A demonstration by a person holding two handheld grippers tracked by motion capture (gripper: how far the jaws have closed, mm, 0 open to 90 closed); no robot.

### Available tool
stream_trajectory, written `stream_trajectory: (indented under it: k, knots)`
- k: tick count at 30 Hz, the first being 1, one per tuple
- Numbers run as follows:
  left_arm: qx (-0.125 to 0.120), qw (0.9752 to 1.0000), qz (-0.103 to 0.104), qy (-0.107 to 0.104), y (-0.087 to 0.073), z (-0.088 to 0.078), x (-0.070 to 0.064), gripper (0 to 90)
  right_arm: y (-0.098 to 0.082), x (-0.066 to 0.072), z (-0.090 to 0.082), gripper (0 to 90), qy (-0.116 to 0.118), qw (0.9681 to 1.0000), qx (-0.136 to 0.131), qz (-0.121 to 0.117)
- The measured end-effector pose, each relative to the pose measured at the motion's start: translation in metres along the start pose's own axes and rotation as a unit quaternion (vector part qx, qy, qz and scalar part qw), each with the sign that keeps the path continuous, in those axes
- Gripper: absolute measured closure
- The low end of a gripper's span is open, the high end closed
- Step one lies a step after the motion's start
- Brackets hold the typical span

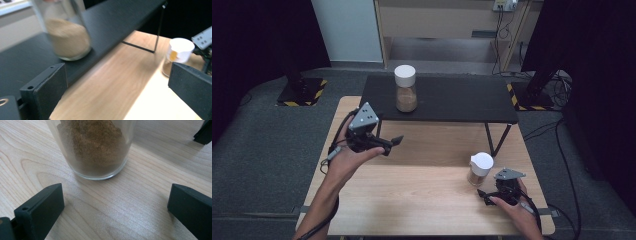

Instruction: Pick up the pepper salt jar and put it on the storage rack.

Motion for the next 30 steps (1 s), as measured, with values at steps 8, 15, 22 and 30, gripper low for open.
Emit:
stream_trajectory:
  k: [8,15,22,30]
  knots:
    - [0.02,0.9997,-0.005,-0.01,-0.031,0.021,-0.02,1.9,0.0,0.0,0.0,1.4,-0.001,1.0,0.0,0.001]
    - [0.044,0.9988,-0.012,-0.016,-0.056,0.039,-0.031,2.4,0.0,0.0,0.0,1.5,0.0,1.0,0.0,0.001]
    - [0.066,0.9968,-0.035,-0.029,-0.086,0.054,-0.037,2.2,0.0,0.0,0.0,1.5,0.0,1.0,0.0,0.001]
    - [0.102,0.9933,-0.052,-0.018,-0.113,0.056,-0.039,2.3,0.0,0.0,0.0,1.5,0.0,1.0,0.0,0.001]
Point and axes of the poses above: each handheld gripper's, and its own axes: z roughly forward along the jaws, y roughly out of its top, x roughly to its left, the point moved 5 cm from there along z, roughly forward along the jaws, and after that the axes turned 3 degrees about -z, right-handed, at the moved point
